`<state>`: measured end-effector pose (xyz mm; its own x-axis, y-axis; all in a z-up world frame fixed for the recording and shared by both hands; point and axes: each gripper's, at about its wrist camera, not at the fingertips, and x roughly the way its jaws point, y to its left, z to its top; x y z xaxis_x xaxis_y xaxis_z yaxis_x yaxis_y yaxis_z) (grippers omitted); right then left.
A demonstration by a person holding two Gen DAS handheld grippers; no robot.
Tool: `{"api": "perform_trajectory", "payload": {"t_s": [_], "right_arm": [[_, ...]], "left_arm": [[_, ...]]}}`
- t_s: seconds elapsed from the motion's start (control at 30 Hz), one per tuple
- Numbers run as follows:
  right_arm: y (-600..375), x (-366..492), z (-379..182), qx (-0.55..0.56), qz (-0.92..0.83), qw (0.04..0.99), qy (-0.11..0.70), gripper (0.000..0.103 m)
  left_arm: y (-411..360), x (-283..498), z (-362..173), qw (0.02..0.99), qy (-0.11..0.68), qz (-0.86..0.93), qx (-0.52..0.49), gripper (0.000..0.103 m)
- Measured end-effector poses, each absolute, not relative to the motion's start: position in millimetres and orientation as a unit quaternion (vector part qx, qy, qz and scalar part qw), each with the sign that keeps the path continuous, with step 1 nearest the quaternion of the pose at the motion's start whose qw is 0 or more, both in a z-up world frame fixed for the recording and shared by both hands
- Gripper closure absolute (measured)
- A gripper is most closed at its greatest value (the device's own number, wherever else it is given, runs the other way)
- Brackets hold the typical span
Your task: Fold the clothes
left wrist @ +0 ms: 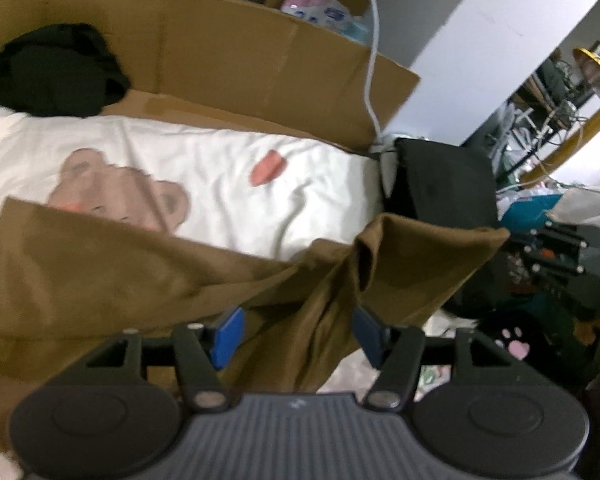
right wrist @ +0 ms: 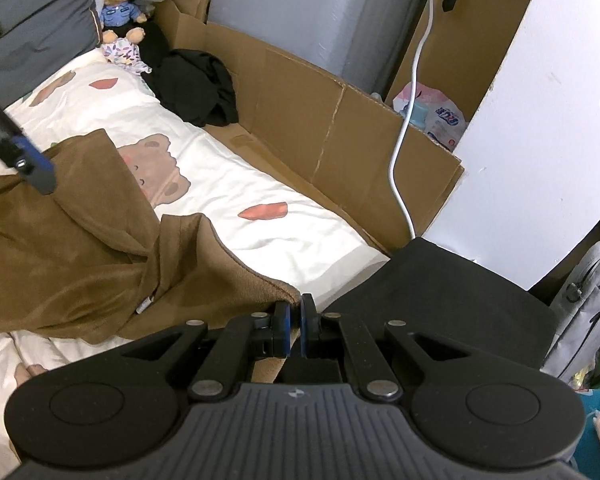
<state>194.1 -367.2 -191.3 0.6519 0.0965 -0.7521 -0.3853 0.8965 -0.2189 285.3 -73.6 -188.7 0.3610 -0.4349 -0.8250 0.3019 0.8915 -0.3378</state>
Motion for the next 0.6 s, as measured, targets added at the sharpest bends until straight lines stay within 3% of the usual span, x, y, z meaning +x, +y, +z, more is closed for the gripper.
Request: {"api": "perform_trajectory", "payload": {"t_s": [0.47,0.6], "right_arm": [[-356.5,215.5,-198.7,-0.14,0.092,0.892,0.42,0.098],[-358.2,213.8,-199.1,-0.127,0.083,0.893,0.424,0.098]], "left_arm": [[-51.2,239.0,-204.8,0.837,0.512,-0.176,-0.08,0.044],[-61.5,218.8,-228.8,0.822,0.538,-0.183,-0.039,0.042]]}}
